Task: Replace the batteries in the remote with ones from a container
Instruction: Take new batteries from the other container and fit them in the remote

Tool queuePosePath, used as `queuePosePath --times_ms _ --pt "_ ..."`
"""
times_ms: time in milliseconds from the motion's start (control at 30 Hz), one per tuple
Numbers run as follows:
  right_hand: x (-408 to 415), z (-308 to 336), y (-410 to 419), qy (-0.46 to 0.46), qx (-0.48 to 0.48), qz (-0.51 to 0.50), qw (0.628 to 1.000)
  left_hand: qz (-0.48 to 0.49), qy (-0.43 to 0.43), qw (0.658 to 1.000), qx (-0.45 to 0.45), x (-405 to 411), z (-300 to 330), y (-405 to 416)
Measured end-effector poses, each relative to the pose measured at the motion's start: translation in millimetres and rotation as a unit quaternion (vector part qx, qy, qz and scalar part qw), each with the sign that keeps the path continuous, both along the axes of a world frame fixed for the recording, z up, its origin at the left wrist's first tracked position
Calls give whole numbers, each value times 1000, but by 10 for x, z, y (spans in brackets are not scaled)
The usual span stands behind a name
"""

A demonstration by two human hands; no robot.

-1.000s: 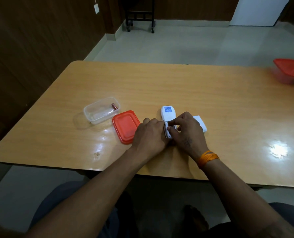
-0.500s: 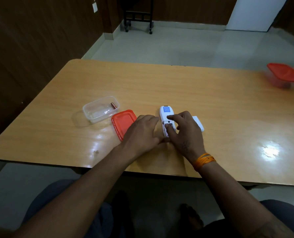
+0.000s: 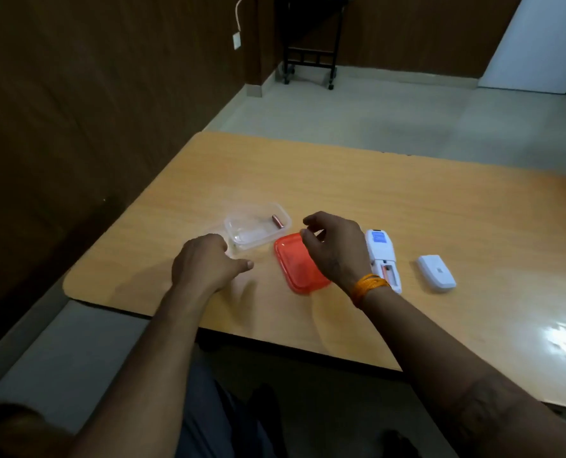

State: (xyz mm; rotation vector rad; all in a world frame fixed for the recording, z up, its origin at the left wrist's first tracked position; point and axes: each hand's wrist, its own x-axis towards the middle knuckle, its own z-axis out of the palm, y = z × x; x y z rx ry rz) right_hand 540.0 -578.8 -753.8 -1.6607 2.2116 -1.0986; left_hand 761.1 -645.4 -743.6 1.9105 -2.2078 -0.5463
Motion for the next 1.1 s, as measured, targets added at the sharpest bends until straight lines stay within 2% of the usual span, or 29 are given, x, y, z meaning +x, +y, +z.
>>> queuePosePath --times_ms 167,267,433,633,800,1100 --pt "284 130 -459 69 51 30 996 1 0 1000 6 44 -111 -163" --pt "431 181 -687 150 131 38 979 -1 -10 999 49 34 -163 -263" --pt "578 191 -881 228 191 30 954 -2 -39 996 82 49 -258 -371" --pt "581 120 -1051 173 192 -11 966 1 -45 997 70 7 -280 -380" --pt "575 33 -1083 167 196 -22 966 6 -46 996 75 -10 -269 -382" --pt "607 60 -957 92 95 6 991 -2 -45 997 64 9 -203 -326"
